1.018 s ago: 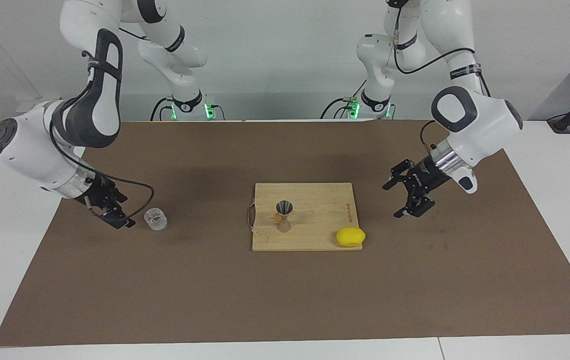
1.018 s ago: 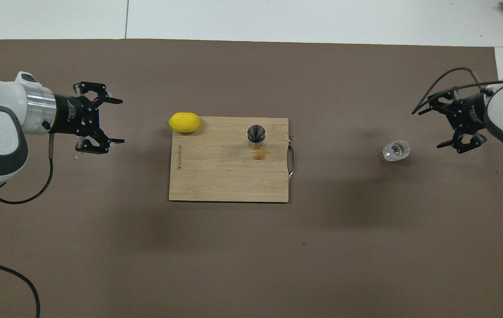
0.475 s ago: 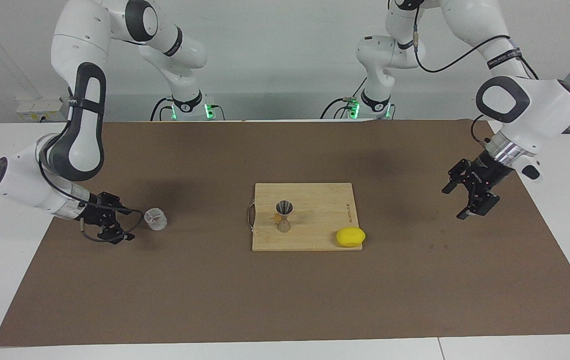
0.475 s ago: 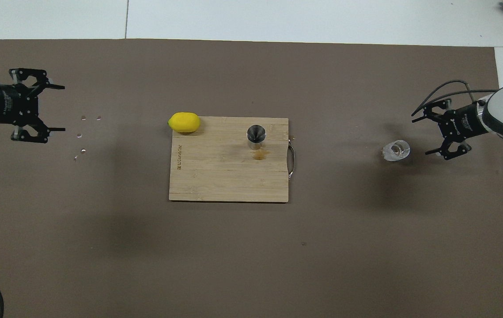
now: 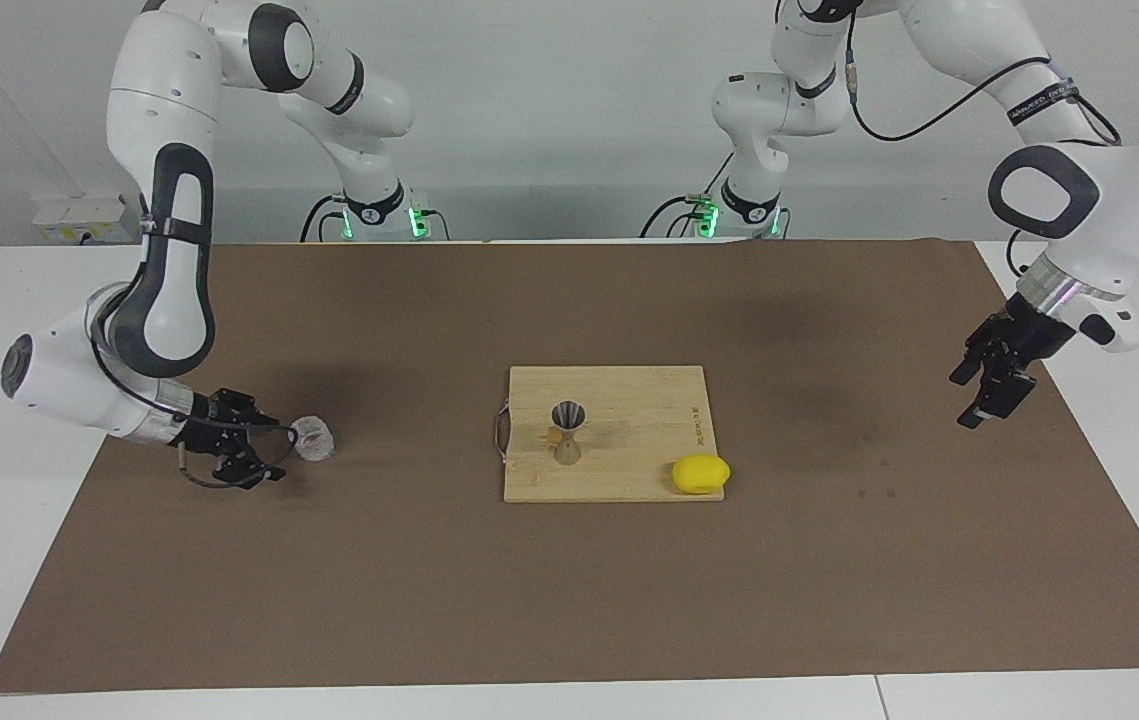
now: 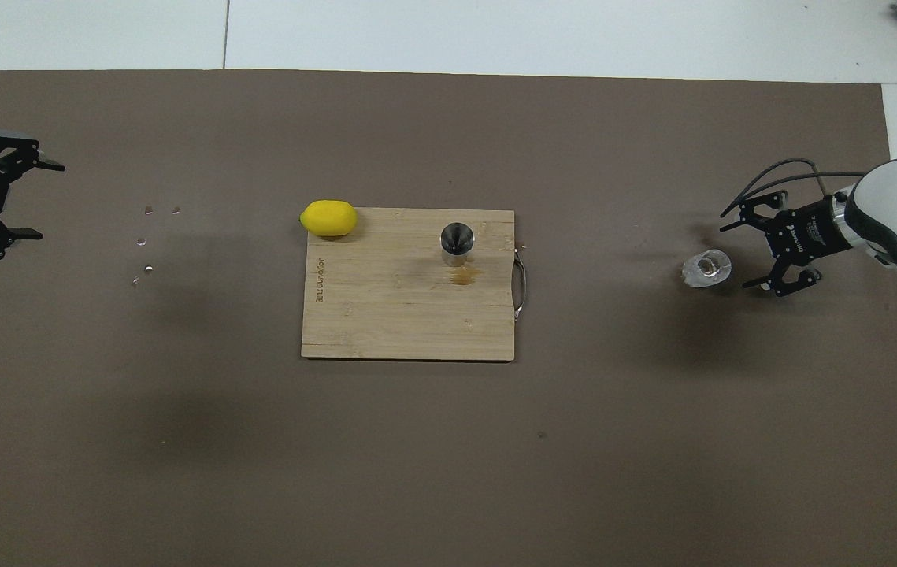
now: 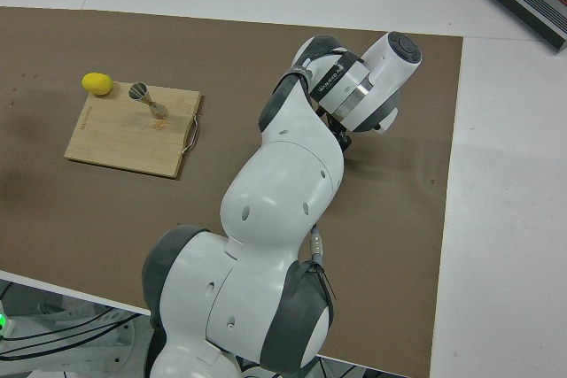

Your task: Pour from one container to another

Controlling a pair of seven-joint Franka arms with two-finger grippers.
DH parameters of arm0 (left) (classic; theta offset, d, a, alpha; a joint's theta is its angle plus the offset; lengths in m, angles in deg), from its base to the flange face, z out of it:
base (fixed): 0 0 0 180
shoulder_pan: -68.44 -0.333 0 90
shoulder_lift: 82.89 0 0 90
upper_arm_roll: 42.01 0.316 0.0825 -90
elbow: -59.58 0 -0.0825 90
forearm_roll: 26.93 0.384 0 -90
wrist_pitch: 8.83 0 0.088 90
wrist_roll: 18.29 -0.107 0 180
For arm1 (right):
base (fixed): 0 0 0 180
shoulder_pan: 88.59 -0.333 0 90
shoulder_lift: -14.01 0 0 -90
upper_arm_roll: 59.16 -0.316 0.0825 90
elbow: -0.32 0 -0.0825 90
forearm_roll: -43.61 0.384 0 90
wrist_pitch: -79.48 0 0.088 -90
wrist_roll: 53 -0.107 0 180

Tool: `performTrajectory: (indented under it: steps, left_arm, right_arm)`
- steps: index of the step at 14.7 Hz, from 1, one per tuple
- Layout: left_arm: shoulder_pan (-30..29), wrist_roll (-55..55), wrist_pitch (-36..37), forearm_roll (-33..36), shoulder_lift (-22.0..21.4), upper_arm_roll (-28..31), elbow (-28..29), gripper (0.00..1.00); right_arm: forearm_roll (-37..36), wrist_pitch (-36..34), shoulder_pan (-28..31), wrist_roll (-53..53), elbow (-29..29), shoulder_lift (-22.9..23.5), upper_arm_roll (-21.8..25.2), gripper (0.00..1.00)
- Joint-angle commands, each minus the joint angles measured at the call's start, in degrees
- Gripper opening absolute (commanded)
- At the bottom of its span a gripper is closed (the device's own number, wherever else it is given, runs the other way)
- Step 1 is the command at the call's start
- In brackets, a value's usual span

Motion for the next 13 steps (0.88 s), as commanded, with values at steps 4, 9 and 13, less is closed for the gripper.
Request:
performTrajectory:
  steps: [4,9,13]
  left_arm:
    - [-5.95,-20.28,12.68,4.52,-0.97,-7.66,-6.16,1.00]
    - [-10.29,-27.97,19.19,12.09,-5.44,-19.39,-7.84,1.00]
    - [-8.18,-30.52,26.31,14.72,-10.36,-20.36,-7.67,1.00]
  right_arm:
    - [7.92,2.40,1.20,1.24,5.78,-2.73,-0.54,1.00]
    - [10.80,2.23,1.20,1.15,6.41,-3.09,-0.54,1.00]
    - [11.52,1.61,1.20,1.33,6.41,-3.17,-0.54,0.97]
